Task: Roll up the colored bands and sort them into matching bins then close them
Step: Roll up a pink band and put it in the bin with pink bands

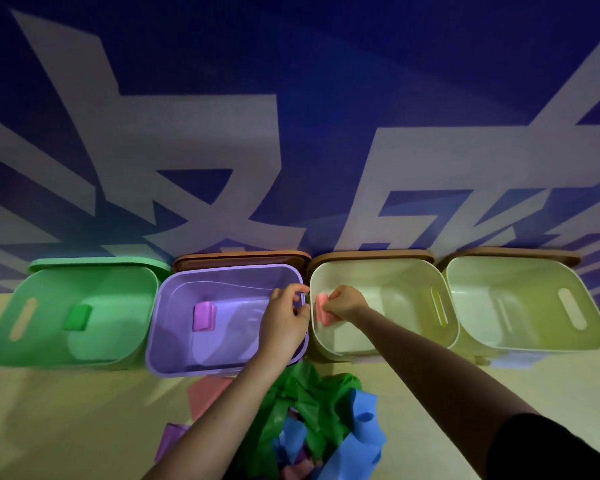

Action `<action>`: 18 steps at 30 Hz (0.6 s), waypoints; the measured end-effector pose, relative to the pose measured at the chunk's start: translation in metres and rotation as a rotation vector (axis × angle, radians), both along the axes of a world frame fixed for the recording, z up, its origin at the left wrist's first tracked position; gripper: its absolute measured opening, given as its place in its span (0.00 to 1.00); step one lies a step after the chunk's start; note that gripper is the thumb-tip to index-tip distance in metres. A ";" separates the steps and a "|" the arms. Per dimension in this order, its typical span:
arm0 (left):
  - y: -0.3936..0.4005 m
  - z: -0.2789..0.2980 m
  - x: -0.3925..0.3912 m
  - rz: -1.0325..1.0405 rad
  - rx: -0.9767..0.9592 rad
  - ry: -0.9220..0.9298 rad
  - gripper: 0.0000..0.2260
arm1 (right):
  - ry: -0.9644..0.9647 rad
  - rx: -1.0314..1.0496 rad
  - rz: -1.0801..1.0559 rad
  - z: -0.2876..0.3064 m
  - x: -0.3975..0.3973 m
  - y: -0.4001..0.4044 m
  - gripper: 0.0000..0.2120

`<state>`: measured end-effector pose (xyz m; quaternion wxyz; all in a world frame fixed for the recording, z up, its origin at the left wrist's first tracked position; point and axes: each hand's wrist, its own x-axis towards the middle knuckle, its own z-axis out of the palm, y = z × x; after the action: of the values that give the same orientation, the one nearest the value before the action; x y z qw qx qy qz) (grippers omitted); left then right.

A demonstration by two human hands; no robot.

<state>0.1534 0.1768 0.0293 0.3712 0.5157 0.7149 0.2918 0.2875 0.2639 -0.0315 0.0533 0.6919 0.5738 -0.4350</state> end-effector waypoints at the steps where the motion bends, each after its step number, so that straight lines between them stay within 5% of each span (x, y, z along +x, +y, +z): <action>1: 0.000 0.000 0.000 -0.002 0.001 0.001 0.12 | 0.001 -0.009 -0.014 -0.001 0.001 0.001 0.11; 18: 0.001 0.002 0.000 0.003 -0.003 -0.005 0.12 | 0.066 -0.016 -0.159 -0.017 0.006 0.007 0.09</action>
<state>0.1533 0.1781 0.0311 0.3732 0.5132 0.7152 0.2928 0.2935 0.2709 -0.0481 0.0051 0.7202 0.5150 -0.4647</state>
